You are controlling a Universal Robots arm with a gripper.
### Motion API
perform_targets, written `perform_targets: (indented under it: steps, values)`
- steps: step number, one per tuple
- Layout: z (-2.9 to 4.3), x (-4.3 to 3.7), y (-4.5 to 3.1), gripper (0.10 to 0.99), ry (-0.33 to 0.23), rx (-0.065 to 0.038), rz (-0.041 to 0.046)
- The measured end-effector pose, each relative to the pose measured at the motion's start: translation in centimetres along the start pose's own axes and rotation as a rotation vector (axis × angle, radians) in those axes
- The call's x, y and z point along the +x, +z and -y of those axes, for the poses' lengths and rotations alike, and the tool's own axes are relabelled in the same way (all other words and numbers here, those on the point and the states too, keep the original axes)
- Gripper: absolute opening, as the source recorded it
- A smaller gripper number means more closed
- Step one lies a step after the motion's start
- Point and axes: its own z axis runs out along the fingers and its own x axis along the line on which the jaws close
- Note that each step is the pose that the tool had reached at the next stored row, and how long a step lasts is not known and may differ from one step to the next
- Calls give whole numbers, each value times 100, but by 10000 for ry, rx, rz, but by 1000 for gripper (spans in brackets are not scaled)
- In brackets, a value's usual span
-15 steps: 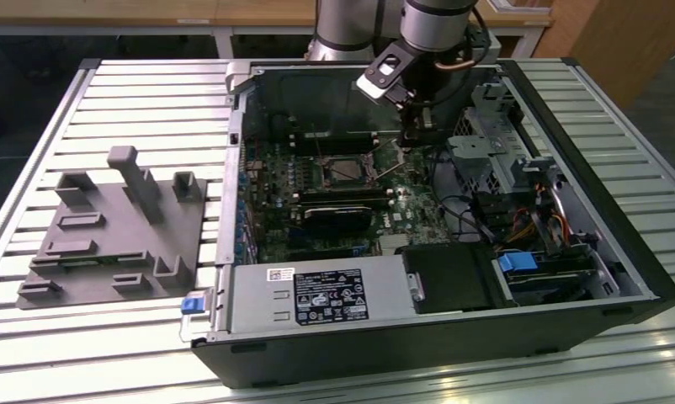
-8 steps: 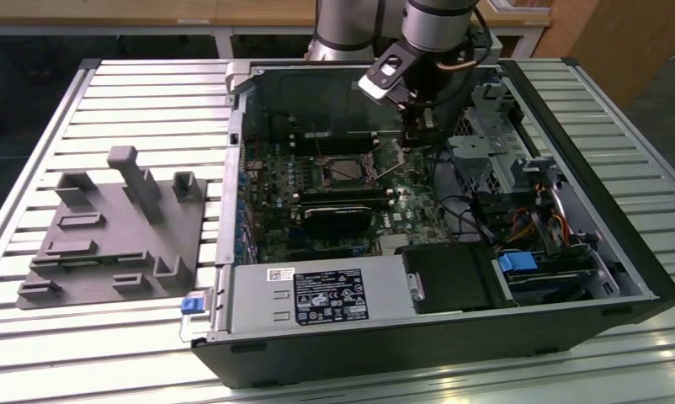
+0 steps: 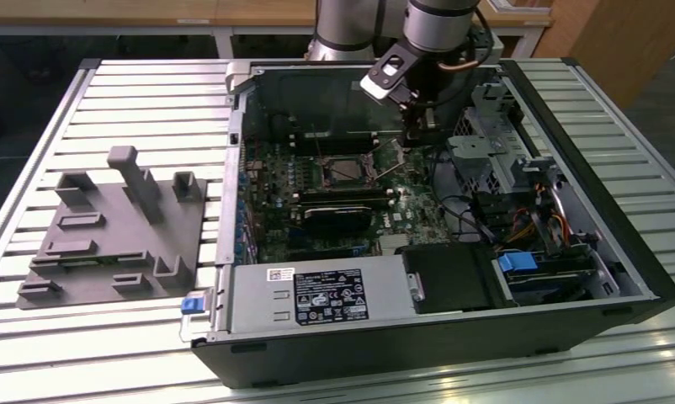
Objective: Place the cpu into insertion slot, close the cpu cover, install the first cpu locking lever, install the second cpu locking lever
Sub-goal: 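Close the cpu cover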
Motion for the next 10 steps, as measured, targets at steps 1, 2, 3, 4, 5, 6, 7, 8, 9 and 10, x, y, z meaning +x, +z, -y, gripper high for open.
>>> perform_targets:
  steps: [1, 2, 3, 4, 5, 6, 7, 8, 9, 10]
  values:
    - [-5, 2, 2, 106, 0, -1, -2]
    - [-11, 5, 3, 106, 0, 0, -2]
    - [-16, 7, 5, 106, 0, 0, -1]
    - [-21, 9, 7, 106, 0, 0, -1]
    - [-25, 11, 9, 106, 0, 0, 0]
    - [-29, 13, 11, 106, 0, 0, 0]
    - [-32, 15, 13, 106, 0, 1, 1]
    - [-36, 16, 15, 106, -1, 1, 2]
    - [-40, 17, 16, 106, -1, 1, 3]
    - [-42, 17, 17, 106, 0, 1, 4]
